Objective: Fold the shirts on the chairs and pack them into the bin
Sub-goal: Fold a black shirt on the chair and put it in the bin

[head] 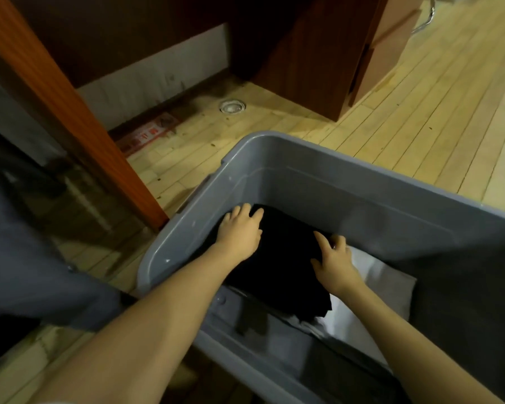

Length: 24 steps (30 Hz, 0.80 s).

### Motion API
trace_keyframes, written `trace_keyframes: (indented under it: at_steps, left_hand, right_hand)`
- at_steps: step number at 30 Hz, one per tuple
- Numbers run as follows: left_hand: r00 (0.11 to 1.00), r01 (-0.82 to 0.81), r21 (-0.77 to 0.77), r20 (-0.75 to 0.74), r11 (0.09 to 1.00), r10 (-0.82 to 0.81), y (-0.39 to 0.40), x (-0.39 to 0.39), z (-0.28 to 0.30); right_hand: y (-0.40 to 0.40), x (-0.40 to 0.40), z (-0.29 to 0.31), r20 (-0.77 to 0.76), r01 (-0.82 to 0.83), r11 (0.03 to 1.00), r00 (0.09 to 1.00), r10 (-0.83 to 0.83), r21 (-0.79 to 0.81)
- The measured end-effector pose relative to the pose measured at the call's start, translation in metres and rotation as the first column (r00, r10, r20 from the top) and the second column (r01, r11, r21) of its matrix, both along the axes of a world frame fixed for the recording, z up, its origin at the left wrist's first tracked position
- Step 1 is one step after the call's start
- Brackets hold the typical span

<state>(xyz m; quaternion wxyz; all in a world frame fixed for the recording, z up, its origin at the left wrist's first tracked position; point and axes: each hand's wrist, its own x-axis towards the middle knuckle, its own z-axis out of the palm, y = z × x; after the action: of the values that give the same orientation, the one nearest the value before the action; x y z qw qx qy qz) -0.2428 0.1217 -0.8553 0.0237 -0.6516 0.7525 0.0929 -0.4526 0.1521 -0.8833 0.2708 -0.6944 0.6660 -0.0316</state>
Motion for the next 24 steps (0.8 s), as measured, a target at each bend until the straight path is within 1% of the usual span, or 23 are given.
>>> trace_keyframes:
  at_steps: [3, 5, 7, 9, 13, 16, 19, 24]
  left_hand:
    - [0.997, 0.071, -0.053, 0.017, 0.996, -0.071, 0.0, 0.001, -0.001]
    - [0.994, 0.108, -0.105, -0.001, 0.989, -0.109, 0.003, 0.005, 0.011]
    - [0.993, 0.11, -0.146, -0.031, 0.983, -0.116, 0.009, 0.007, 0.031]
    - [0.993, 0.095, -0.188, -0.046, 0.978, -0.105, 0.021, 0.011, 0.056]
    - [0.999, 0.052, -0.273, 0.003, 0.96, -0.053, 0.055, 0.024, 0.105]
    - [0.999, -0.015, -0.329, -0.052, 0.944, -0.003, 0.086, 0.034, 0.144]
    - [0.997, -0.071, -0.372, -0.055, 0.926, 0.054, 0.116, 0.046, 0.182]
    - [0.988, -0.148, -0.48, -0.102, 0.865, 0.112, 0.167, 0.073, 0.235]
  right_hand:
    - [0.0, 0.004, -0.007, -0.019, -0.002, 1.0, 1.0, 0.002, -0.004]
    - [0.001, 0.01, 0.0, 0.021, 0.014, 0.999, 1.0, -0.013, -0.037]
    - [0.003, 0.017, 0.015, 0.062, 0.031, 0.995, 0.998, -0.026, -0.093]
    - [0.007, 0.025, 0.035, 0.093, 0.032, 0.986, 0.996, -0.017, -0.162]
    - [0.019, 0.044, 0.085, 0.11, -0.026, 0.956, 0.992, 0.06, -0.292]
    - [0.032, 0.058, 0.125, 0.15, -0.054, 0.931, 0.982, 0.115, -0.36]
    - [0.048, 0.072, 0.164, 0.181, -0.103, 0.904, 0.964, 0.193, -0.416]
    - [0.078, 0.1, 0.219, 0.211, -0.165, 0.84, 0.926, 0.312, -0.516]
